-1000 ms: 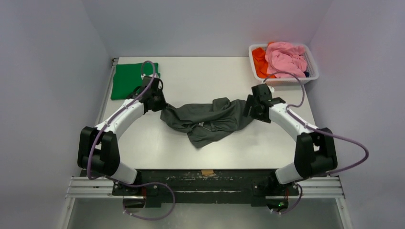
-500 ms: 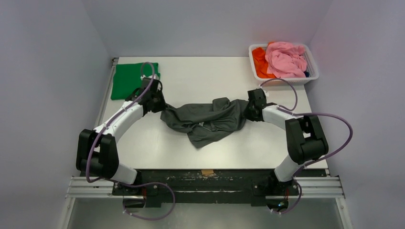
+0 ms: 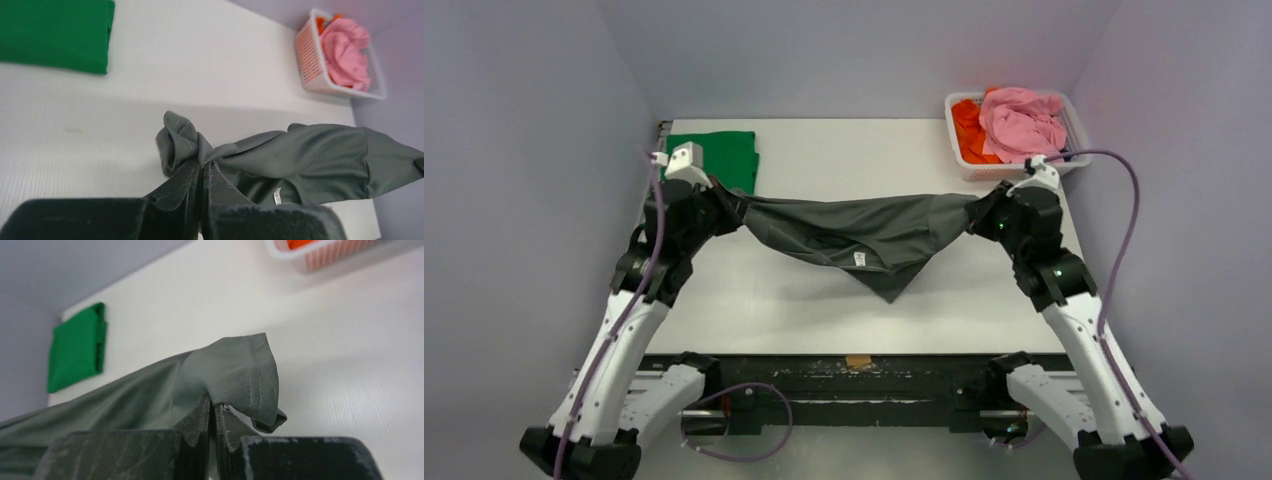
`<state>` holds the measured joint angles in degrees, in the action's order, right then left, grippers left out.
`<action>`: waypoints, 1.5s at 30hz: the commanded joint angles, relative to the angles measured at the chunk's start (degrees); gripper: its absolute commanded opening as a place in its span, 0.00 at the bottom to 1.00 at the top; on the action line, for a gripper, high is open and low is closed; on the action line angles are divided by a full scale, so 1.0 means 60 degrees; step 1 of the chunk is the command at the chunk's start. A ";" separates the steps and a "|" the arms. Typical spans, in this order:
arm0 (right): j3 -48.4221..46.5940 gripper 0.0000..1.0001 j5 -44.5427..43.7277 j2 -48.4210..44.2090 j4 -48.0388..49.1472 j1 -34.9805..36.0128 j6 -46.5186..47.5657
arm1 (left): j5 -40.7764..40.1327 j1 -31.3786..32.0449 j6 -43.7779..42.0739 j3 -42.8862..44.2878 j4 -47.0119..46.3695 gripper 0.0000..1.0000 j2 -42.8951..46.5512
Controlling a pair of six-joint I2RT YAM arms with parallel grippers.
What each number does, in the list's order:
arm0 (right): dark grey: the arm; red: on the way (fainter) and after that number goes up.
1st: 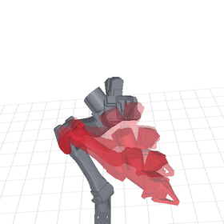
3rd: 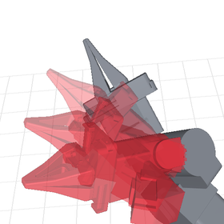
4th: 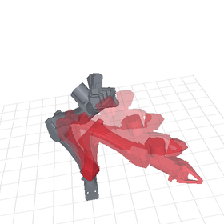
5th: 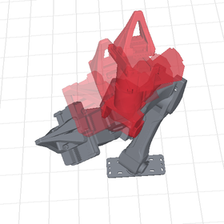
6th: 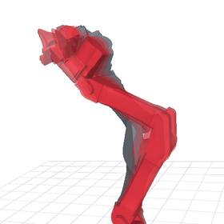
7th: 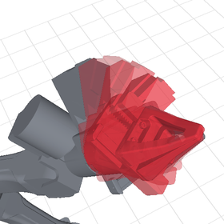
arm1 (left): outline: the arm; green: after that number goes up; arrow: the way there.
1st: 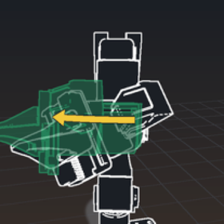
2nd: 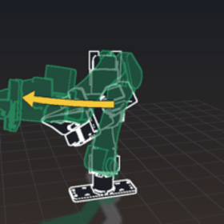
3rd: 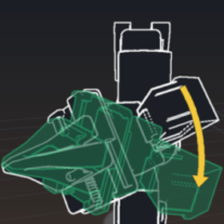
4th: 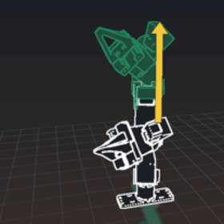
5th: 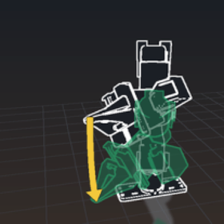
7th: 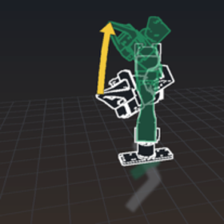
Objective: Fold and stack the t-shirts
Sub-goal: Flatten out the tshirt
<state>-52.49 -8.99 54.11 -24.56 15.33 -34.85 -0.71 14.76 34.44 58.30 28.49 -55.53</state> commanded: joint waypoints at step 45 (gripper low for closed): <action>0.1451 0.52 -0.0120 0.4243 -0.0057 -0.0015 -0.0518 | 0.0283 -0.0014 0.0121 -0.1117 0.0722 0.00 0.1311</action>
<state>-42.63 -5.82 75.92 -27.33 15.35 -36.21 1.69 14.76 34.09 51.62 34.46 -48.21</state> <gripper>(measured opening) 0.531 0.011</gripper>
